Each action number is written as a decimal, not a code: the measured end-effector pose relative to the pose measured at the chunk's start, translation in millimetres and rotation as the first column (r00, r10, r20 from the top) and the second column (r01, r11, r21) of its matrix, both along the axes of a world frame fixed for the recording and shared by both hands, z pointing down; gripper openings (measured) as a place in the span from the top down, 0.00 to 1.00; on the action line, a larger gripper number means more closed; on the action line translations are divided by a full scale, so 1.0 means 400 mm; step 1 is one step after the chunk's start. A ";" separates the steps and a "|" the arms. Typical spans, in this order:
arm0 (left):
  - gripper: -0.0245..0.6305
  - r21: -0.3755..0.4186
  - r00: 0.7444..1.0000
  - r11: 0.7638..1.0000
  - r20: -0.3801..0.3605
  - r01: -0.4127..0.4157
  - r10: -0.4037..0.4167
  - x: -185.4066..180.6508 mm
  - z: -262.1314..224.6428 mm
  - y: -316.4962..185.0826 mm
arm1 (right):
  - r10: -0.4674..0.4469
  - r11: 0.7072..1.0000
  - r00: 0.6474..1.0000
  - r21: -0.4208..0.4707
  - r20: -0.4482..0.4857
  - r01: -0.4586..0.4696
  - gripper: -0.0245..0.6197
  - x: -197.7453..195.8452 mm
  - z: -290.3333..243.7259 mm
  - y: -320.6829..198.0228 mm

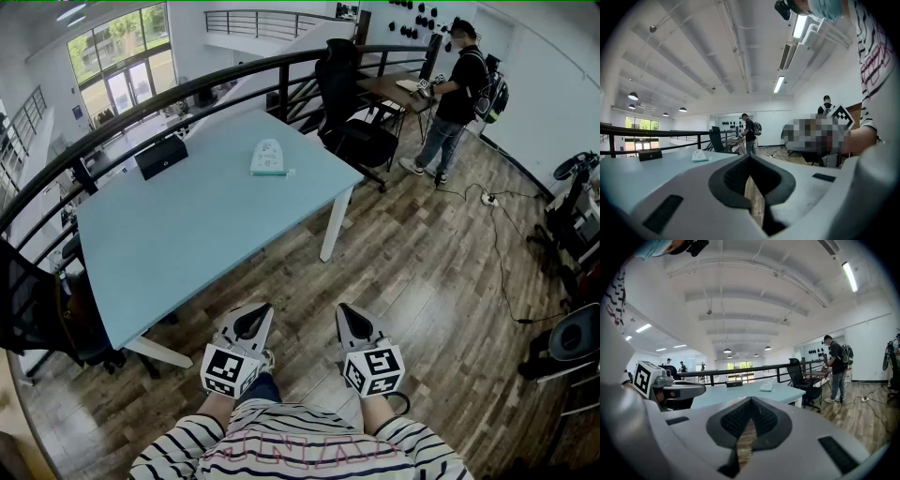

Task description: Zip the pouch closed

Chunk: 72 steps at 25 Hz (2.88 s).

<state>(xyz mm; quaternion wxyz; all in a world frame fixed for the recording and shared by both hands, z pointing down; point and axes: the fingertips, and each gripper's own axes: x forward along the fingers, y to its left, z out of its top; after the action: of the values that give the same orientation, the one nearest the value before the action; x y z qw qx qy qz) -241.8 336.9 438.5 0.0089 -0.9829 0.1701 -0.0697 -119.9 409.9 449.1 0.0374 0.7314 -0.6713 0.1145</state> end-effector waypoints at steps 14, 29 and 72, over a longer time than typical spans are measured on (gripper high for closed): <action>0.92 -0.028 1.000 0.999 -0.025 -0.017 0.016 0.059 0.011 -0.096 | -0.066 0.995 0.994 0.079 0.090 0.059 0.91 0.047 -0.007 -0.119; 0.71 -0.106 0.994 0.991 0.061 -0.081 0.087 0.144 0.050 -0.455 | -0.026 0.999 0.984 0.031 0.177 0.021 0.74 0.135 0.023 -0.465; 0.71 -0.125 0.937 0.930 0.095 0.347 -0.337 0.592 0.134 -1.058 | -0.379 0.922 0.916 -0.036 0.130 0.386 0.74 0.690 0.117 -1.189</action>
<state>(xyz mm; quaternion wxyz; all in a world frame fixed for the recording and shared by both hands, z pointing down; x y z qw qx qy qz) -5.1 -86.2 492.1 -0.0661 -0.9334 0.3328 -0.1171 156.2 -65.8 495.7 0.0408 0.5762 -0.7985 0.1696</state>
